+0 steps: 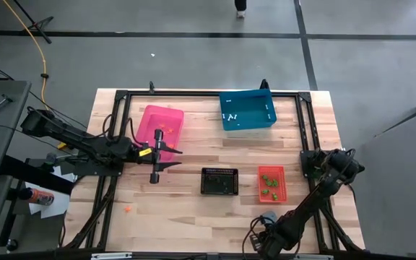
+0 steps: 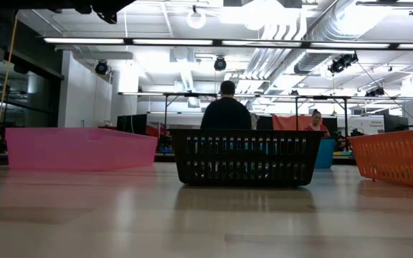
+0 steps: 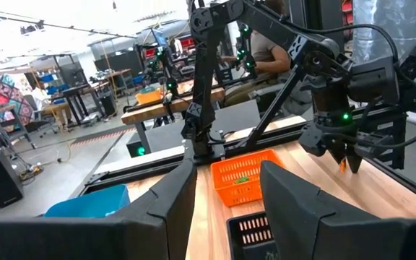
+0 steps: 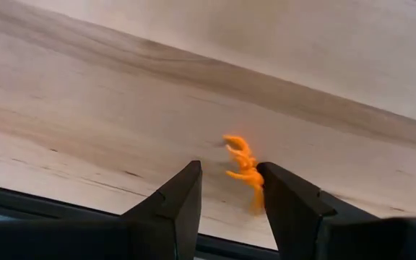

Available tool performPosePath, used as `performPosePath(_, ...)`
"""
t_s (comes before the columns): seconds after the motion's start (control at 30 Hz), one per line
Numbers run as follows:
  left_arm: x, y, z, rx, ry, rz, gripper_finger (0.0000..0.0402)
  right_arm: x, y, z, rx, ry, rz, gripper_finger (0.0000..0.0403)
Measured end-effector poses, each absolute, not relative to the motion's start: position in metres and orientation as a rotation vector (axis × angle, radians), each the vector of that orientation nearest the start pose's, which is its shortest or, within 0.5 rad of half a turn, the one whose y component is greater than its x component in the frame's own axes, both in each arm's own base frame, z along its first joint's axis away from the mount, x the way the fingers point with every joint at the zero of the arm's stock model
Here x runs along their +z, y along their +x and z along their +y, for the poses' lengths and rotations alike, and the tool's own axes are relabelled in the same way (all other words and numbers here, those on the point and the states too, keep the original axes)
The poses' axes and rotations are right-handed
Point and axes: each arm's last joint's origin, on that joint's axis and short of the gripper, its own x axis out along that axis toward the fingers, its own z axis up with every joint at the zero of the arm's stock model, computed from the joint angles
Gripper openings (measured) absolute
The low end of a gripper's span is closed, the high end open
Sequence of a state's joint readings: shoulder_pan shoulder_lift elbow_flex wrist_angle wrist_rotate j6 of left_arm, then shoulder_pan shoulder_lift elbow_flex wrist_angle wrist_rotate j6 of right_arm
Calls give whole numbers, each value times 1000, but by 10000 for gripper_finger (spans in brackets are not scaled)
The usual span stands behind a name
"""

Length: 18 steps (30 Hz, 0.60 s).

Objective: Sort Halloween decoration
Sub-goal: Put the orange spider toy into the pink bin

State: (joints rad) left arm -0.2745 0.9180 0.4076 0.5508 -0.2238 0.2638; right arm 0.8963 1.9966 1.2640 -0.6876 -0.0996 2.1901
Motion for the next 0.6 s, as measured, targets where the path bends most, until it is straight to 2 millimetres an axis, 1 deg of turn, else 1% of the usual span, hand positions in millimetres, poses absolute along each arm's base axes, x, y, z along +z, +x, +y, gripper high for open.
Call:
performPosePath(0.1,249,193,-48,-46,256,-38,143,127,226,287,-868,1105,1435,137)
performPosePath(0.2,249,193,-48,-46,256,-38,143,126,225,285,-875,1074,1441,115)
performPosePath(0.27,249,193,-48,-46,255,-37,143,126,224,285,-868,1053,1448,87)
performPosePath(0.37,249,193,-48,-46,256,-37,143,125,223,284,-862,1020,1465,27)
performPosePath(0.4,249,193,-48,-46,256,-37,143,126,222,283,-853,1008,1469,15)
performPosePath(0.43,249,193,-48,-46,255,-38,143,126,222,283,-839,993,1475,10)
performPosePath(0.5,249,193,-48,-46,256,-38,143,129,223,284,-817,957,1490,15)
performPosePath(0.6,249,193,-48,-46,256,-37,143,138,226,288,-740,864,1525,6)
